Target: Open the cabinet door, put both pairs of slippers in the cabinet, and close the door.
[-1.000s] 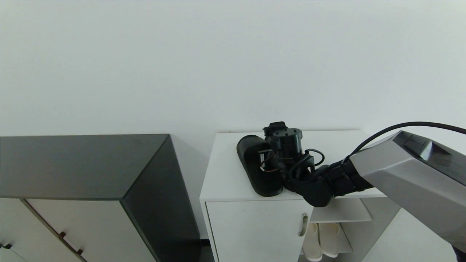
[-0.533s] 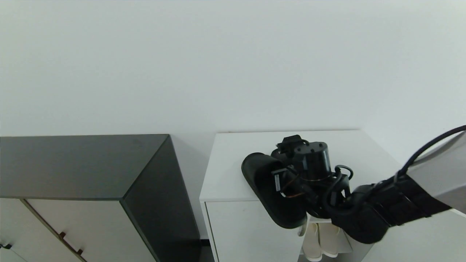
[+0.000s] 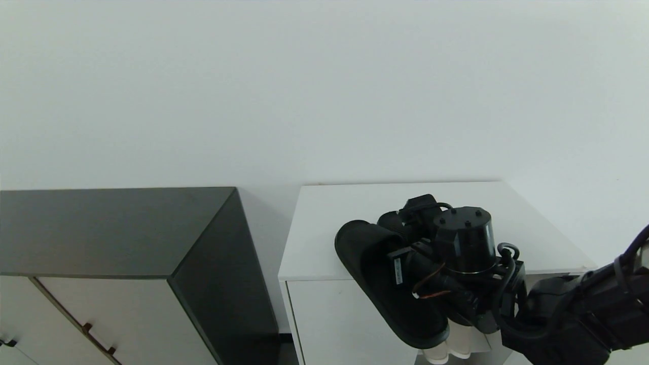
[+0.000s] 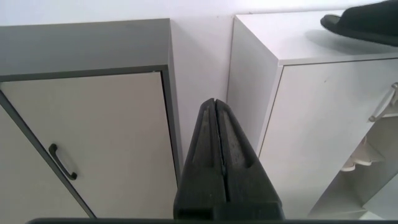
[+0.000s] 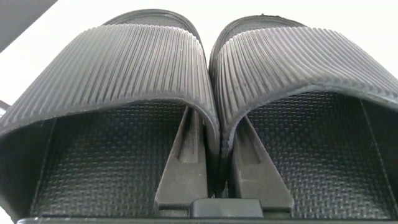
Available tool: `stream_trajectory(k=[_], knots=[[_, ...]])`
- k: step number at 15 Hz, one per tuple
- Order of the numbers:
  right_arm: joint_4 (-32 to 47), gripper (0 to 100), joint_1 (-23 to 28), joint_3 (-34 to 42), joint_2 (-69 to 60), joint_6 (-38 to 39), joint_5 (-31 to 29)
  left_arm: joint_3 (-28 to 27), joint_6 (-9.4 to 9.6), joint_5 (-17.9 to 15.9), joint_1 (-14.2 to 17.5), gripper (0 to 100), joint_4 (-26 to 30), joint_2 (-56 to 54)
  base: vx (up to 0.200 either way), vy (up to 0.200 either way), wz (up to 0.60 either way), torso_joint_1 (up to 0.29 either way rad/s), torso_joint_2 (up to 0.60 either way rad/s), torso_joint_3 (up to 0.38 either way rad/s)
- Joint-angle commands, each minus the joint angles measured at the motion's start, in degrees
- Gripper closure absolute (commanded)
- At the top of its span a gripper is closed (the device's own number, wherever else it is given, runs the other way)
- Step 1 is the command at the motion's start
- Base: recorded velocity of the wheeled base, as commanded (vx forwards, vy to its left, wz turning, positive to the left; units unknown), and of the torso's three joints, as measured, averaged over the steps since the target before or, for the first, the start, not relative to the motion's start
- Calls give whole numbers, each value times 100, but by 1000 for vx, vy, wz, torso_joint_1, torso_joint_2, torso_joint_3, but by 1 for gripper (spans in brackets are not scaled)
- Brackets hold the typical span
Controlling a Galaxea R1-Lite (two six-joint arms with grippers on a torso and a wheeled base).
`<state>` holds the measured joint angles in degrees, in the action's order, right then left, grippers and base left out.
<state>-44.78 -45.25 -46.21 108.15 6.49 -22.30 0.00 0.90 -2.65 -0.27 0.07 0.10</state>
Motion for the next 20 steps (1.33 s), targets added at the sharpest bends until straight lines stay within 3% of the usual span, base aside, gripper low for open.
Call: stream_trajectory(k=[1,9,20], knots=[[-58,100,-28,25,-40,-16,-12,0,-2,1,0,100,1,-1,-200,0,0,17,7,-2],[-119,100,-124,139,-49,-25,-12,0,-2,1,0,100,1,-1,-200,0,0,-2,3,4],[-304,100,-151,420,-146,-165,24,0,-29,10,0,100,1,-1,0,0,0,0,0,0]])
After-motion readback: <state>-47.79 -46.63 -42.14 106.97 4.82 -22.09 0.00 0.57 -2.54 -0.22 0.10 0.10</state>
